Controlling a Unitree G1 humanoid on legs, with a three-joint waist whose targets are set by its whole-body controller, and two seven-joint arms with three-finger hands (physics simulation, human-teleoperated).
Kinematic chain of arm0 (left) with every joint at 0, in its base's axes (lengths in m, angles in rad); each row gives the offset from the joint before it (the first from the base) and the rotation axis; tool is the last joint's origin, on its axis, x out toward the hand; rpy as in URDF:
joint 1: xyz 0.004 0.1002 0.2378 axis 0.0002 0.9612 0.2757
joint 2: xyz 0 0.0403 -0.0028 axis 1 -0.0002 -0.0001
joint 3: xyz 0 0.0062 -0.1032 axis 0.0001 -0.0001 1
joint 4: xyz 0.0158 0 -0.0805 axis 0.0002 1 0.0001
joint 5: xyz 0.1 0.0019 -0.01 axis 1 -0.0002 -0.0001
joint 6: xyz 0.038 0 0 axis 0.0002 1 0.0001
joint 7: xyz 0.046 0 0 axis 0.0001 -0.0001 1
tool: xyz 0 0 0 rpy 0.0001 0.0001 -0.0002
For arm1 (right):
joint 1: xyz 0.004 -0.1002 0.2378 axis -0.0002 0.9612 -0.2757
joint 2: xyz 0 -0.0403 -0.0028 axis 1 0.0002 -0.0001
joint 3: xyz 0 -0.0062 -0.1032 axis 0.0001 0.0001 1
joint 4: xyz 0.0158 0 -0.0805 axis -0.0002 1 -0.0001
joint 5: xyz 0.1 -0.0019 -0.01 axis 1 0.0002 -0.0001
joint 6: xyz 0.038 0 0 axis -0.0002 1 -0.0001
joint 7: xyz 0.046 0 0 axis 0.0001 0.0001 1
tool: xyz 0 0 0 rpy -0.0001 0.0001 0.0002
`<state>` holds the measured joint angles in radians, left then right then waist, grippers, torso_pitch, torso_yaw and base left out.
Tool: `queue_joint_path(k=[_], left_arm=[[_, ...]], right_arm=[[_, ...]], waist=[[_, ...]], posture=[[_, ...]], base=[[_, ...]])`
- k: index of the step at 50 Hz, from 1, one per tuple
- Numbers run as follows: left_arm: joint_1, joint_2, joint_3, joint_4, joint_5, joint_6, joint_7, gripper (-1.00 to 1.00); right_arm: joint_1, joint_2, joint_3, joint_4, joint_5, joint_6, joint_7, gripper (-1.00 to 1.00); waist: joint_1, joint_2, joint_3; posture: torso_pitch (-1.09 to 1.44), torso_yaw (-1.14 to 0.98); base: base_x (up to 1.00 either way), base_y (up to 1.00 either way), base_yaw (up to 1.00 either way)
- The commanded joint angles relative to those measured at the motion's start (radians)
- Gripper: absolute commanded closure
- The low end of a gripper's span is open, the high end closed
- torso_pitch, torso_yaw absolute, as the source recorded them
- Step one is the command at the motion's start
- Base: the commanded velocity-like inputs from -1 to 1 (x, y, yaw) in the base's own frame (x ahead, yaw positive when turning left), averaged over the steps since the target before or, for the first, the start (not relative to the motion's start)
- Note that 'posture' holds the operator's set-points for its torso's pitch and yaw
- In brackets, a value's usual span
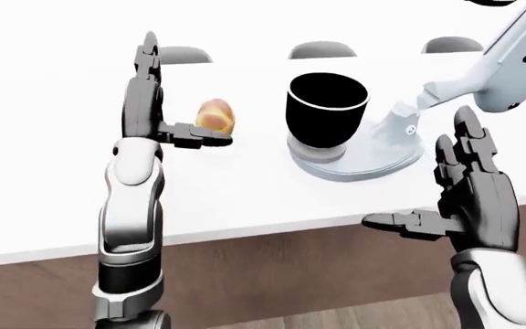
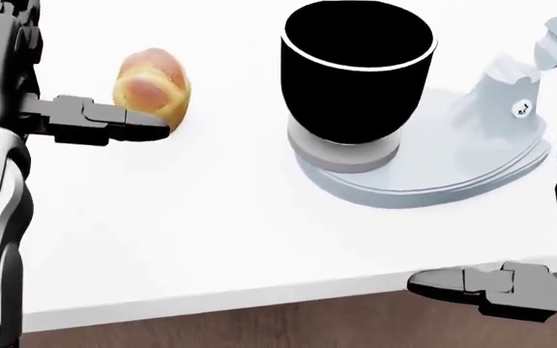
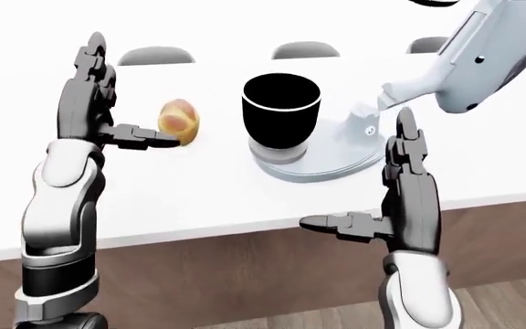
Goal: Place the bread in the stand mixer bowl.
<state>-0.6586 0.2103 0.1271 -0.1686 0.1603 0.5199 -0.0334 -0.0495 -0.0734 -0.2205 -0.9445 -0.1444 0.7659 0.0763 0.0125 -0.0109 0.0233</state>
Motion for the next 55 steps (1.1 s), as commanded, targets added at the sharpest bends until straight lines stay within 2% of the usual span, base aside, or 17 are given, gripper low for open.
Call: queue_joint_path(k=[1, 9, 11, 15, 20, 22, 35, 55], left_arm=[[-0.051, 0.018, 0.005, 0.020, -0.002, -0.071, 0.022, -1.00], [-0.166, 0.067, 0.011, 0.222, 0.009, -0.152, 0.039, -1.00], [-0.196, 0.071, 0.024, 0.291, -0.020, -0.173, 0.036, -1.00], [-0.257, 0.103, 0.014, 0.392, -0.022, -0.207, 0.037, -1.00], [-0.275, 0.100, -0.002, 0.514, -0.011, -0.258, 0.003, -1.00], [-0.284, 0.089, 0.009, 0.540, -0.052, -0.229, -0.040, -1.00], [-0.358, 0.100, -0.007, 0.805, -0.023, -0.361, -0.052, -1.00], [-0.365, 0.064, -0.026, 0.880, -0.018, -0.413, -0.082, -1.00]], right_arm=[[-0.017, -0.006, 0.000, -0.034, -0.005, -0.026, -0.004, -1.00], [-0.020, -0.009, -0.005, -0.022, 0.000, -0.034, 0.002, -1.00], [-0.020, -0.009, -0.003, -0.023, -0.001, -0.033, 0.002, -1.00], [-0.023, -0.010, -0.001, -0.023, -0.004, -0.031, 0.003, -1.00], [-0.024, -0.010, 0.000, -0.028, -0.006, -0.025, 0.004, -1.00], [-0.024, -0.010, 0.001, -0.024, -0.007, -0.027, 0.004, -1.00], [-0.025, -0.010, 0.001, -0.017, -0.010, -0.037, 0.006, -1.00], [-0.022, -0.009, -0.001, -0.026, -0.009, -0.032, 0.009, -1.00]], waist=[[0.001, -0.002, -0.017], [-0.003, 0.003, -0.022], [-0.003, 0.003, -0.023], [-0.003, 0.004, -0.026], [-0.003, 0.004, -0.028], [-0.003, 0.004, -0.030], [-0.005, 0.001, -0.036], [-0.007, 0.001, -0.034]], posture=[[0.00, 0.00], [0.00, 0.00], [0.00, 0.00], [0.00, 0.00], [0.00, 0.00], [0.00, 0.00], [0.00, 0.00], [0.00, 0.00]], base=[[0.00, 0.00, 0.00], [0.00, 0.00, 0.00], [0.00, 0.00, 0.00], [0.00, 0.00, 0.00], [0.00, 0.00, 0.00], [0.00, 0.00, 0.00], [0.00, 0.00, 0.00], [0.00, 0.00, 0.00]])
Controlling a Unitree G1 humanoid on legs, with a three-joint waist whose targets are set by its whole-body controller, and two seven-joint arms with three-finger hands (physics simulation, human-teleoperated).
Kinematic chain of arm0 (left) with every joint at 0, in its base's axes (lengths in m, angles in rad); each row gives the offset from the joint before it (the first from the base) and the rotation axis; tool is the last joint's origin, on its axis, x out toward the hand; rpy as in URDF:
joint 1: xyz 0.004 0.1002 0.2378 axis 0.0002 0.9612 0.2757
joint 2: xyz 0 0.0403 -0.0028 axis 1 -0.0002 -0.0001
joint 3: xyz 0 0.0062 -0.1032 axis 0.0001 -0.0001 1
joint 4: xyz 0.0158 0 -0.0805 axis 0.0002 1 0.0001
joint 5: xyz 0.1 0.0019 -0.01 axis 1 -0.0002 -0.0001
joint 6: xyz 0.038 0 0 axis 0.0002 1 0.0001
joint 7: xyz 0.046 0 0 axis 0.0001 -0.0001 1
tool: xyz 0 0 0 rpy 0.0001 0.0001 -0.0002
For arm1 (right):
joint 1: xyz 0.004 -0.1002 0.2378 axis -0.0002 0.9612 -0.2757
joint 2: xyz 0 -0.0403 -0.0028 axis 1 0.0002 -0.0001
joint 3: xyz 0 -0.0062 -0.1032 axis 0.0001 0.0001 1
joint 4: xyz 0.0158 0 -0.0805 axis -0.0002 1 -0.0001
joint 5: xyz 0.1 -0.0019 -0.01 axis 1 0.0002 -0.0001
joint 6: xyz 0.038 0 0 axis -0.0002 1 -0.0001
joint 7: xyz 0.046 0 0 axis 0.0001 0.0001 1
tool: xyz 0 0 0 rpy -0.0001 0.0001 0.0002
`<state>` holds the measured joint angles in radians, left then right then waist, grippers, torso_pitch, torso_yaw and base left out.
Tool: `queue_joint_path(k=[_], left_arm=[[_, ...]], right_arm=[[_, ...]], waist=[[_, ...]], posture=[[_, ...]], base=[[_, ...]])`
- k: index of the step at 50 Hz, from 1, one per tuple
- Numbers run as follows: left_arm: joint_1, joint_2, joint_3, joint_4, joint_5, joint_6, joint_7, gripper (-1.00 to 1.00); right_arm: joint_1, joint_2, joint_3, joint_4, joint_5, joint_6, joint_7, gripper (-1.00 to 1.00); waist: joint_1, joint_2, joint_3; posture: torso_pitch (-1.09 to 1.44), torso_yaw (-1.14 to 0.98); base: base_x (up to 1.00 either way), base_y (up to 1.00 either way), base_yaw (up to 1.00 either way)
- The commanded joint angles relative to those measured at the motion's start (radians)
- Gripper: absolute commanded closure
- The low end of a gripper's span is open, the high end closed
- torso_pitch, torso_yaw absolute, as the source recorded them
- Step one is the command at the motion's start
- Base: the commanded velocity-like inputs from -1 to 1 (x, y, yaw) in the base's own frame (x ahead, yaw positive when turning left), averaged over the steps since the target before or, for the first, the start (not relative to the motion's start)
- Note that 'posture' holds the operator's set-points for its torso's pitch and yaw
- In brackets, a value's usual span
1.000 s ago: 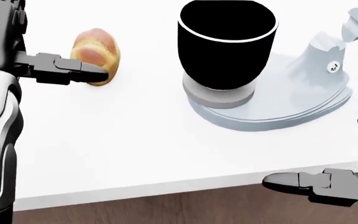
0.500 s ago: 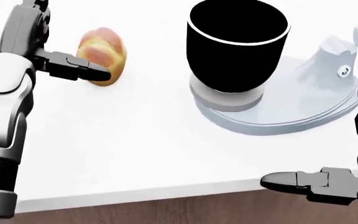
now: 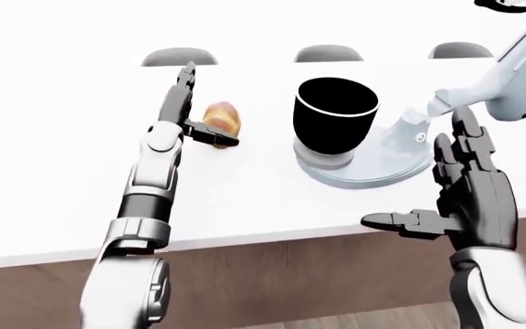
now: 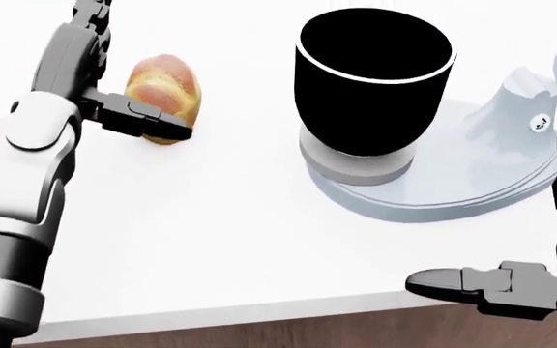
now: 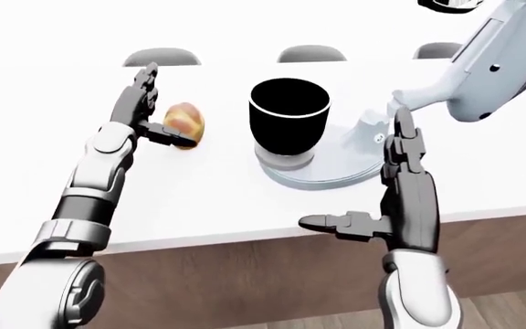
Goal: Place the bread in the stand mixer bowl.
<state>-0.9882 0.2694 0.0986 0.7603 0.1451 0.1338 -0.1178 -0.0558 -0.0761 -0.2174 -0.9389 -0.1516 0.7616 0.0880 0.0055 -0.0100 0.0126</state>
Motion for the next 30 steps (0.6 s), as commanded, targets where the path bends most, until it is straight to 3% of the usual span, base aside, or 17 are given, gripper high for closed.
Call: queue_joint_path(k=[1, 17, 24, 29, 30], left_arm=[[-0.032, 0.003, 0.001, -0.056, -0.003, -0.023, 0.000, -1.00], [-0.105, -0.006, -0.004, 0.136, 0.003, -0.102, -0.011, -1.00], [-0.143, 0.005, -0.009, 0.332, 0.033, -0.200, 0.007, -1.00], [-0.133, 0.001, -0.011, 0.349, 0.052, -0.179, -0.008, -1.00], [-0.130, -0.001, -0.012, 0.347, 0.051, -0.167, -0.021, -0.76]], right_arm=[[-0.016, -0.006, -0.004, -0.030, -0.002, -0.029, -0.003, -1.00], [-0.011, -0.006, -0.014, -0.008, 0.007, -0.061, -0.002, -1.00], [-0.013, -0.007, -0.003, -0.020, 0.002, -0.050, -0.006, -1.00], [-0.013, -0.004, 0.003, -0.027, -0.002, -0.047, -0.006, -1.00], [-0.013, -0.004, 0.001, -0.024, -0.001, -0.049, -0.005, -1.00]], waist=[[0.000, 0.000, -0.023], [0.002, -0.005, -0.023], [0.004, -0.006, -0.027], [0.002, -0.005, -0.029], [0.002, -0.005, -0.029]], posture=[[0.00, 0.00], [0.00, 0.00], [0.00, 0.00], [0.00, 0.00], [0.00, 0.00]], base=[[0.00, 0.00, 0.00], [0.00, 0.00, 0.00], [0.00, 0.00, 0.00], [0.00, 0.00, 0.00], [0.00, 0.00, 0.00]])
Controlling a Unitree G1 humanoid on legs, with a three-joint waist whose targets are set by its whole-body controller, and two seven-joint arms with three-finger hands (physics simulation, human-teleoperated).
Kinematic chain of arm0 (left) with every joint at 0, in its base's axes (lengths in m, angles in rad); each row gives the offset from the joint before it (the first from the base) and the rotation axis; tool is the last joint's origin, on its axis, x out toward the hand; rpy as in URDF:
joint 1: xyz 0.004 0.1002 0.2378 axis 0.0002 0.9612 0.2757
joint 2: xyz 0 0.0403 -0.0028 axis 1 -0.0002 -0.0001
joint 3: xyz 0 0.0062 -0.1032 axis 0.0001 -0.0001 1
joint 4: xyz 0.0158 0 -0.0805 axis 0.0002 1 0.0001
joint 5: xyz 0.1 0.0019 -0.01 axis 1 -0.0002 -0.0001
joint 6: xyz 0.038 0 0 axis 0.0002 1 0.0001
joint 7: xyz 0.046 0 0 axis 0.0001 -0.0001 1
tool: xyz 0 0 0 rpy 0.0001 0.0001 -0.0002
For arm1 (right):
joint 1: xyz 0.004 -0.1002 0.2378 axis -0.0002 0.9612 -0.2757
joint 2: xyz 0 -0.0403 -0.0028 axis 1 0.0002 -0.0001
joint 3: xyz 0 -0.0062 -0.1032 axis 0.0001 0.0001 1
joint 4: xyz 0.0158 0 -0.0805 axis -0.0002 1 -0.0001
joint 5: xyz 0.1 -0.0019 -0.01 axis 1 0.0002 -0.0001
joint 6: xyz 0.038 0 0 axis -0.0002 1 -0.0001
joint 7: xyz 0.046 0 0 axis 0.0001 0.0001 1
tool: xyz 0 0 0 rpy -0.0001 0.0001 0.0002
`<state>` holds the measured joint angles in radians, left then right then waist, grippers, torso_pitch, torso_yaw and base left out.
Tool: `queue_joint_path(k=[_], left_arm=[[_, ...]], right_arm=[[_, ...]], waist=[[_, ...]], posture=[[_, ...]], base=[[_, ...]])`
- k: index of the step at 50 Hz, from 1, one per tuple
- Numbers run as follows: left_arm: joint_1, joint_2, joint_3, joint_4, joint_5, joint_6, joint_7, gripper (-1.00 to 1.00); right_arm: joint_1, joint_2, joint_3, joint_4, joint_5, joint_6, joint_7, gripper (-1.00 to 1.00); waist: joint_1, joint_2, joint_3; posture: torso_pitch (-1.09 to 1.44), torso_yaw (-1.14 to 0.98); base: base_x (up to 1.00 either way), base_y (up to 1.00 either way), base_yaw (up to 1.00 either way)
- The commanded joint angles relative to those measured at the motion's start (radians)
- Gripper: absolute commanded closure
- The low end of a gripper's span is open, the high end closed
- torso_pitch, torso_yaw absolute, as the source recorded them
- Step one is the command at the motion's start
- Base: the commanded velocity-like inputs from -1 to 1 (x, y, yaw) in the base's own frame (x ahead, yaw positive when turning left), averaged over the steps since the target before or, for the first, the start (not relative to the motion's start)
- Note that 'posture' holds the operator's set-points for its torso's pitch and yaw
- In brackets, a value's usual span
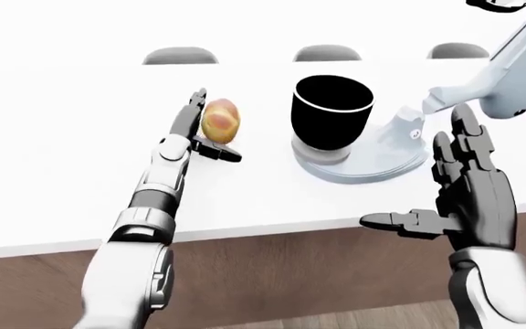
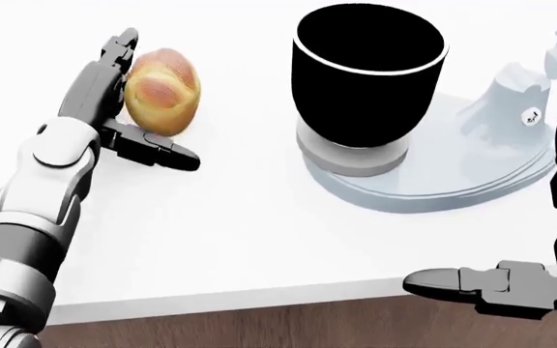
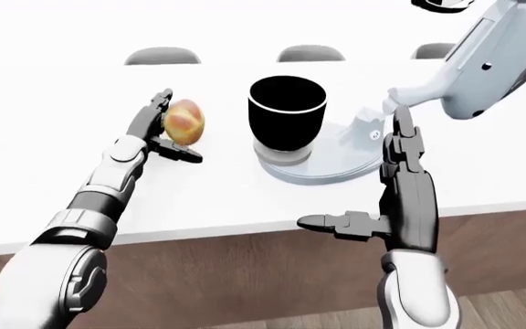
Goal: Place the bread in the stand mixer bowl.
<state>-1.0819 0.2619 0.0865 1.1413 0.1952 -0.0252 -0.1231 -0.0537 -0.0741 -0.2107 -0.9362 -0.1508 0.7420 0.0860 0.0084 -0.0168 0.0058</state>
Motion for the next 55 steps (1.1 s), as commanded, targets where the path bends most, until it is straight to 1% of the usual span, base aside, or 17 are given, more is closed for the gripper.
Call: queue_joint_path(k=[1, 2, 4, 5, 7, 9, 12, 17, 18, 23, 26, 27, 32, 39, 42, 49, 55], left_arm=[[-0.030, 0.004, 0.001, -0.030, 0.002, -0.013, -0.017, -0.62], [-0.023, 0.002, 0.000, -0.011, 0.004, -0.020, -0.019, -0.14], [-0.025, 0.002, 0.000, -0.015, 0.004, -0.003, -0.032, 0.59], [-0.029, 0.002, 0.001, -0.024, 0.003, 0.014, -0.037, 1.00], [-0.019, -0.004, 0.000, -0.023, 0.003, 0.005, -0.035, 1.00], [-0.035, 0.000, 0.002, -0.025, 0.001, 0.025, -0.044, 1.00], [-0.025, -0.003, 0.003, -0.045, -0.005, 0.033, -0.047, 1.00], [-0.029, -0.001, 0.005, -0.051, -0.012, 0.042, -0.053, 1.00], [-0.018, -0.004, 0.004, -0.050, -0.012, 0.027, -0.047, 1.00], [-0.036, 0.005, 0.007, -0.087, -0.021, 0.062, -0.057, 1.00], [-0.033, 0.010, 0.009, -0.129, -0.027, 0.085, -0.058, 1.00], [-0.022, 0.008, 0.008, -0.129, -0.028, 0.070, -0.053, 1.00], [-0.004, 0.013, 0.010, -0.255, -0.040, 0.142, -0.061, 1.00], [0.003, 0.017, 0.013, -0.370, -0.052, 0.215, -0.072, 1.00], [0.002, 0.019, 0.014, -0.389, -0.057, 0.226, -0.069, 1.00], [-0.010, 0.032, 0.016, -0.481, -0.053, 0.297, -0.083, 1.00], [-0.022, 0.038, 0.020, -0.495, -0.058, 0.301, -0.076, 1.00]], right_arm=[[-0.016, -0.006, -0.005, -0.027, -0.002, -0.030, -0.003, -1.00], [-0.018, -0.008, -0.003, -0.027, -0.003, -0.030, -0.003, -1.00], [-0.019, -0.008, -0.005, -0.022, -0.001, -0.034, -0.001, -1.00], [-0.021, -0.009, -0.006, -0.020, 0.000, -0.037, -0.001, -1.00], [-0.021, -0.009, -0.006, -0.014, 0.002, -0.044, 0.000, -1.00], [-0.020, -0.009, -0.008, -0.014, 0.004, -0.047, 0.001, -1.00], [-0.018, -0.009, -0.009, -0.012, 0.006, -0.050, 0.001, -1.00], [-0.015, -0.007, -0.010, -0.017, 0.007, -0.046, 0.000, -1.00], [-0.015, -0.007, -0.011, -0.019, 0.008, -0.045, 0.000, -1.00], [-0.015, -0.008, -0.015, -0.032, 0.009, -0.033, 0.001, -1.00], [-0.014, -0.008, -0.016, -0.039, 0.008, -0.028, 0.001, -1.00], [-0.012, -0.007, -0.017, -0.038, 0.009, -0.031, 0.001, -1.00], [-0.011, -0.008, -0.021, -0.047, 0.010, -0.026, 0.002, -1.00], [-0.014, -0.009, -0.019, -0.059, 0.006, -0.012, 0.003, -1.00], [-0.010, -0.007, -0.025, -0.060, 0.010, -0.016, 0.005, -1.00], [-0.012, -0.011, -0.038, -0.048, 0.018, -0.027, 0.009, -1.00], [-0.004, -0.011, -0.054, -0.049, 0.032, -0.040, 0.012, -1.00]], waist=[[-0.001, 0.001, -0.023], [-0.001, 0.001, -0.023], [-0.001, 0.001, -0.024], [-0.001, 0.002, -0.025], [0.000, 0.003, -0.027], [0.001, 0.004, -0.029], [0.001, 0.005, -0.032], [-0.002, 0.005, -0.033], [-0.002, 0.005, -0.032], [-0.002, 0.006, -0.032], [-0.002, 0.005, -0.030], [-0.002, 0.006, -0.029], [-0.004, 0.006, -0.026], [-0.004, 0.005, -0.019], [-0.004, 0.004, -0.016], [-0.003, 0.004, -0.014], [-0.002, 0.003, -0.012]], posture=[[0.00, 0.00], [0.00, 0.00], [0.00, 0.00], [0.00, 0.00], [0.00, 0.00], [0.00, 0.00], [0.00, 0.00], [0.00, 0.00], [0.00, 0.00], [0.00, 0.00], [0.00, 0.00], [0.00, 0.00], [0.00, 0.00], [0.00, 0.00], [0.00, 0.00], [0.00, 0.00], [0.00, 0.00]], base=[[0.00, 0.00, 0.00], [0.00, 0.00, 0.00], [0.00, 0.00, 0.00], [0.00, 0.00, 0.00], [0.00, 0.00, 0.00], [0.00, 0.00, 0.00], [0.00, 0.00, 0.00], [0.00, 0.00, 0.00], [0.00, 0.00, 0.00], [0.00, 0.00, 0.00], [0.00, 0.00, 0.00], [0.00, 0.00, 0.00], [0.00, 0.00, 0.00], [0.00, 0.00, 0.00], [0.00, 0.00, 0.00], [0.00, 0.00, 0.00], [0.00, 0.00, 0.00]])
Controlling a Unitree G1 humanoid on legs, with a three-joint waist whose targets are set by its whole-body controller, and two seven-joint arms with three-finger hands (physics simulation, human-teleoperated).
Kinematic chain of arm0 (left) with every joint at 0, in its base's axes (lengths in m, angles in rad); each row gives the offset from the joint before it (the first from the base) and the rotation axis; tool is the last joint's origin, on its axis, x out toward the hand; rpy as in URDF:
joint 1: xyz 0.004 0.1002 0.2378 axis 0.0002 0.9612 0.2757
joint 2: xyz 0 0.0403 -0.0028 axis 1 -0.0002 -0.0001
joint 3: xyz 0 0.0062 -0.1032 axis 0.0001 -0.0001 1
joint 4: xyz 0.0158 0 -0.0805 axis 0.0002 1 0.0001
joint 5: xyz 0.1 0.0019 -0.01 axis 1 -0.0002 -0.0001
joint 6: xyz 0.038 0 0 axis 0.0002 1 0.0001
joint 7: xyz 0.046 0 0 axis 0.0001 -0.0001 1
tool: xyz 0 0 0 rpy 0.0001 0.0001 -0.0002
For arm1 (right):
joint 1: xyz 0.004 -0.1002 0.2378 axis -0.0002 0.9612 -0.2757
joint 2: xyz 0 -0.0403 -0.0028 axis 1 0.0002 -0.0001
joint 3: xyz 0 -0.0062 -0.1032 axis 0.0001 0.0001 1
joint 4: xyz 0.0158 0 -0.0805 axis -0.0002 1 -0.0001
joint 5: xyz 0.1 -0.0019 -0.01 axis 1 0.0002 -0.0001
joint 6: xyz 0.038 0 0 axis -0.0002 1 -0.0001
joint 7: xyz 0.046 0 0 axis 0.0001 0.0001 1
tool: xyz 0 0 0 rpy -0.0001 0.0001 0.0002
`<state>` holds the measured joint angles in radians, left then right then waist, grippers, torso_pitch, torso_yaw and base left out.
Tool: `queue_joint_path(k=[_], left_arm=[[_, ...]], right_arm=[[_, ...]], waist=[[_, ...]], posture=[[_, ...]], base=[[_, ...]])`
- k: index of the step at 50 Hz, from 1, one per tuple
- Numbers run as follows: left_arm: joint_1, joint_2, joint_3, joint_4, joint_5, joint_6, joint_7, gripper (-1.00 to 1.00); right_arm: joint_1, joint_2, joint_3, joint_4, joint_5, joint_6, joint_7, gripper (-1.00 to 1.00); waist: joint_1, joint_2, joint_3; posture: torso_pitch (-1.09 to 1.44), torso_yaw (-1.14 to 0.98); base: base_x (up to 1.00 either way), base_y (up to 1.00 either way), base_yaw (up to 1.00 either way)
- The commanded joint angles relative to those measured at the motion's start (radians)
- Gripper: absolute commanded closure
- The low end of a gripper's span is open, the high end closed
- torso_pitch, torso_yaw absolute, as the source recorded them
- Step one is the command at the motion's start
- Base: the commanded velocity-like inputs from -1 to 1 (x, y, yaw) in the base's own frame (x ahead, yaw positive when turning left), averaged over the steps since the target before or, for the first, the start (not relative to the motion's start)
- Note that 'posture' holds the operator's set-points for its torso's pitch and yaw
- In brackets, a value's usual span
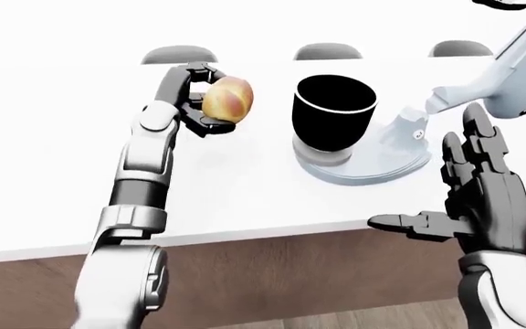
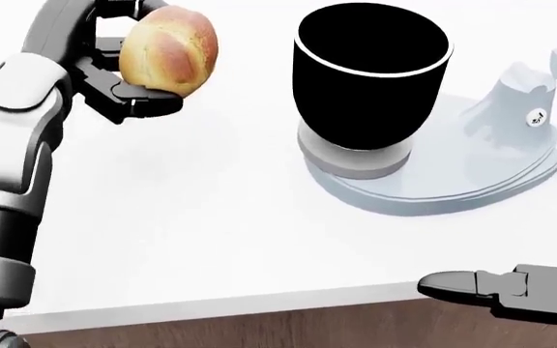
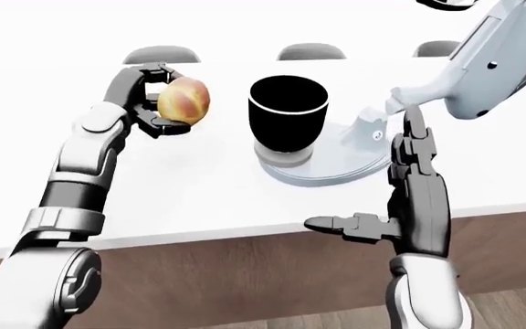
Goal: Place the bread in the stand mixer bowl.
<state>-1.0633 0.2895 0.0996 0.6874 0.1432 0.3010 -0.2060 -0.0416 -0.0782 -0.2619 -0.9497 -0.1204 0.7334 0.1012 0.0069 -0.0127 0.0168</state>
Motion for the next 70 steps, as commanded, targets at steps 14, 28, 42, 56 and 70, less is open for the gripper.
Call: queue_joint_path(k=[14, 28, 42, 56, 70], left_arm=[[-0.134, 0.060, 0.035, -0.056, -0.100, -0.034, 0.092, 1.00], [-0.226, 0.070, 0.022, 0.006, -0.075, -0.051, 0.074, 1.00], [-0.343, 0.064, 0.007, 0.102, -0.029, -0.076, 0.049, 1.00], [-0.406, 0.019, -0.014, 0.079, 0.004, -0.040, 0.021, 1.00], [-0.405, -0.026, -0.027, 0.031, 0.029, -0.027, 0.002, 1.00]], right_arm=[[-0.004, -0.010, -0.031, -0.015, 0.021, -0.069, 0.001, -1.00], [-0.007, -0.010, -0.017, -0.037, 0.014, -0.048, -0.004, -1.00], [-0.008, -0.006, -0.007, -0.050, 0.009, -0.034, -0.008, -1.00], [-0.011, -0.005, -0.014, -0.064, 0.009, -0.019, -0.002, -1.00], [-0.011, -0.014, -0.042, -0.085, 0.025, -0.011, 0.006, -1.00]], waist=[[0.001, -0.002, -0.020], [0.001, -0.003, -0.017], [0.001, -0.007, -0.015], [0.001, -0.010, -0.012], [0.002, -0.014, -0.009]], posture=[[0.00, 0.00], [0.00, 0.00], [0.00, 0.00], [0.00, 0.00], [0.00, 0.00]], base=[[0.00, 0.00, 0.00], [0.00, 0.00, 0.00], [0.00, 0.00, 0.00], [0.00, 0.00, 0.00], [0.00, 0.00, 0.00]])
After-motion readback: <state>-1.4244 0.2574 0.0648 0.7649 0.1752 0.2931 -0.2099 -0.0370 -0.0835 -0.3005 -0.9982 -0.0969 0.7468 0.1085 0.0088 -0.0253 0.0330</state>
